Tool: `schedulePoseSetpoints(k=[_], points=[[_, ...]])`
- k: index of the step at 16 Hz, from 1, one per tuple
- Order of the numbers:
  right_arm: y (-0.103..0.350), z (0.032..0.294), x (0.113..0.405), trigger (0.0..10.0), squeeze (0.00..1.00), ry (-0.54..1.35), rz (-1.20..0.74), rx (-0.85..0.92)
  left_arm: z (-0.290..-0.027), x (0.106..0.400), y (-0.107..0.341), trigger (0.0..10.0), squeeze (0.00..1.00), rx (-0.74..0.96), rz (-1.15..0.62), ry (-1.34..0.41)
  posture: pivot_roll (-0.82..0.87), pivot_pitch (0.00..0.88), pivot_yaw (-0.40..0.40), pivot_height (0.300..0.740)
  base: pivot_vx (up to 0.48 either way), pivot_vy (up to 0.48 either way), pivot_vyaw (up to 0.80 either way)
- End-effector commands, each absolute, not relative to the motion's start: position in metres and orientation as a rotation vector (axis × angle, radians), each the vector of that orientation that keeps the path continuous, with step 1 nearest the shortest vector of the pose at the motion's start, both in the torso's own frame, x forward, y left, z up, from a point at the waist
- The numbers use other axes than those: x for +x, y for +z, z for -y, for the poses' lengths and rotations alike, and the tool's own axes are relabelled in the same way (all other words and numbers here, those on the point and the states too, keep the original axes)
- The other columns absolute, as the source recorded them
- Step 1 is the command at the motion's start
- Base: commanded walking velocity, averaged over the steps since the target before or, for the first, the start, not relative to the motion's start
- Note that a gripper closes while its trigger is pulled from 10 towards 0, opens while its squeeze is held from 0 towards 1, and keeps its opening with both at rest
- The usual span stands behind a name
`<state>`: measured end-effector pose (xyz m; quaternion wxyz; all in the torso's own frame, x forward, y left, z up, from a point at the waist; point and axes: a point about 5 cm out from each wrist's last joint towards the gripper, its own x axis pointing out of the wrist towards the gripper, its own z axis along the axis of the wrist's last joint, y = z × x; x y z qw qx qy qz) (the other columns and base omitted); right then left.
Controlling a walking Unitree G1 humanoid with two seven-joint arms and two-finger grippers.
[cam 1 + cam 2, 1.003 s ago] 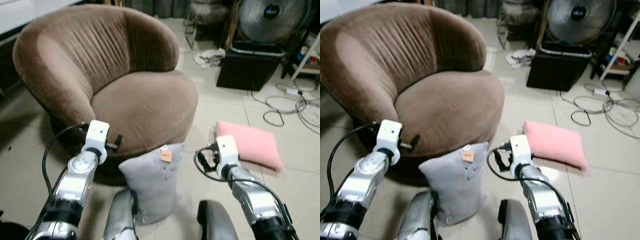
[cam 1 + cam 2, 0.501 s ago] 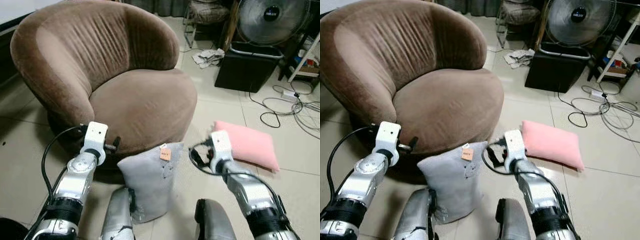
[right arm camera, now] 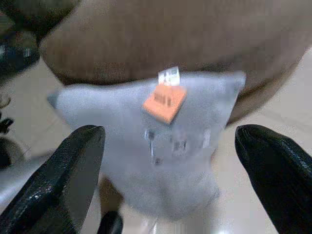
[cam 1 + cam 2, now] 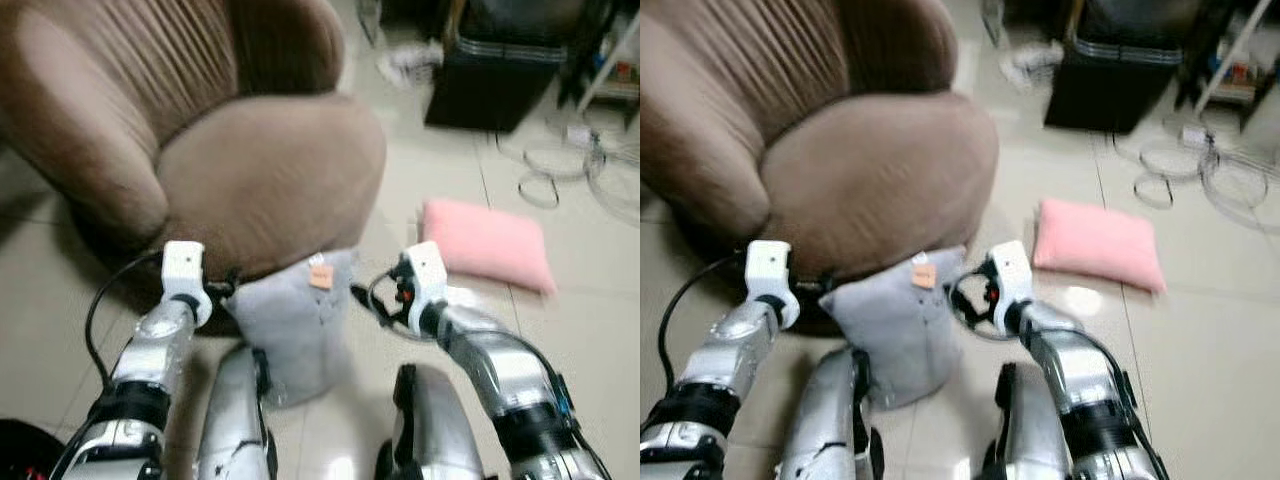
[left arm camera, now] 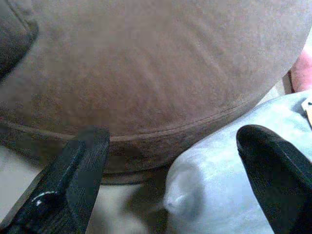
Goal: Move the pillow to the sofa from floor
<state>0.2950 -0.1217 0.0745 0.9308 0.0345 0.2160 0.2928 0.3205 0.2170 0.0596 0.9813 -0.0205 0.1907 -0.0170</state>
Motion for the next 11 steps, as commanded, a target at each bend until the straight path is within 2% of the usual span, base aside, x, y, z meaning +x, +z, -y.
schedulePoseSetpoints(k=[1,3,8,11], points=[[0.076,0.12,0.292,10.0,0.0,0.614,-0.454,0.078,-0.223,0.318,0.058,10.0,1.0,-0.059,-0.382,-0.026,0.06,0.216,0.016,0.525,0.0,0.0,0.0],[0.089,0.12,0.292,10.0,0.0,0.626,-0.439,0.126,-0.229,0.321,0.06,10.0,1.0,-0.088,-0.376,-0.026,0.07,0.273,0.017,0.525,0.0,0.0,0.0],[0.104,0.133,0.294,10.0,0.0,0.631,-0.431,0.127,-0.242,0.321,0.065,10.0,1.0,-0.238,-0.3,0.026,0.07,0.306,0.021,0.525,0.0,0.0,0.0],[0.101,0.139,0.292,10.0,0.0,0.665,-0.458,0.058,-0.244,0.32,0.056,10.0,1.0,-0.244,-0.335,0.024,0.06,0.324,0.014,0.525,0.0,0.0,0.0]])
